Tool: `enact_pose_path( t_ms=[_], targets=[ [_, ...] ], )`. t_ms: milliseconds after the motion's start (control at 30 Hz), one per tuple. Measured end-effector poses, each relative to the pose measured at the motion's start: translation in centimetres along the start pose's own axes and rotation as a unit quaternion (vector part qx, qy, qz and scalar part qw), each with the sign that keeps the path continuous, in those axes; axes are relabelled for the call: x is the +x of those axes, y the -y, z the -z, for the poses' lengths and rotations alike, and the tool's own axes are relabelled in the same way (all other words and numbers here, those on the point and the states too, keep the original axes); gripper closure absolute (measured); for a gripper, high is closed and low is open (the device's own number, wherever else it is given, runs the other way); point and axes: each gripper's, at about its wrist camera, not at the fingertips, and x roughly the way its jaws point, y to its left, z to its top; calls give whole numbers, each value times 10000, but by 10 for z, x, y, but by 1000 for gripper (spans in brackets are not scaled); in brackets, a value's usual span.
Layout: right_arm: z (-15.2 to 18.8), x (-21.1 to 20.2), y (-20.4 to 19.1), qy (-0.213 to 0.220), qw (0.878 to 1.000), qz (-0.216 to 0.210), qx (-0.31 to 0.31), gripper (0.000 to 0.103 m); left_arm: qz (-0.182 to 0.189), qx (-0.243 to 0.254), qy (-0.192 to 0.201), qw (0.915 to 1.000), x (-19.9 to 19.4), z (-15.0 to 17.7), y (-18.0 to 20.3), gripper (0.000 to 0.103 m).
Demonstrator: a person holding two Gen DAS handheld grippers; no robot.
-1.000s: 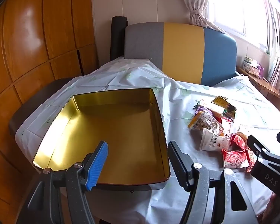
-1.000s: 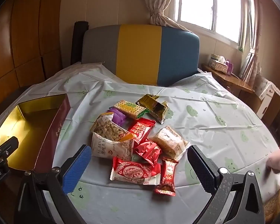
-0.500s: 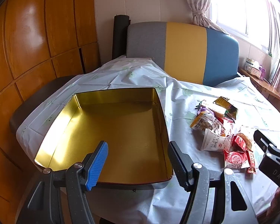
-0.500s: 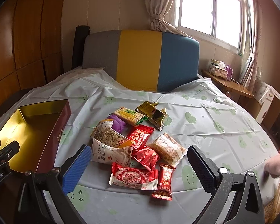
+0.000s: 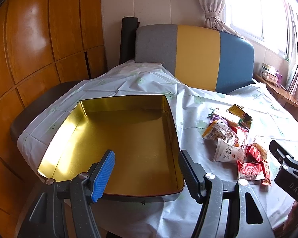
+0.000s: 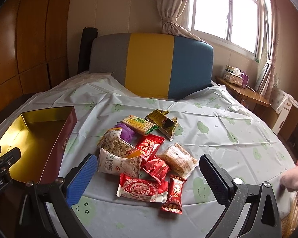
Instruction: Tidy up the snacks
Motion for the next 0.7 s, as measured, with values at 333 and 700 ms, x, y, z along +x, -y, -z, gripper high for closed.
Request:
enact_pose_path(
  t_ms=[333, 700],
  targets=[
    [2, 0, -7, -4, 9999, -103, -117, 0, -62, -40, -12, 10000, 3, 0, 1, 36],
    [-3, -3, -1, 55, 9999, -62, -64, 0, -42, -48, -5, 10000, 0, 1, 0, 36]
  ],
)
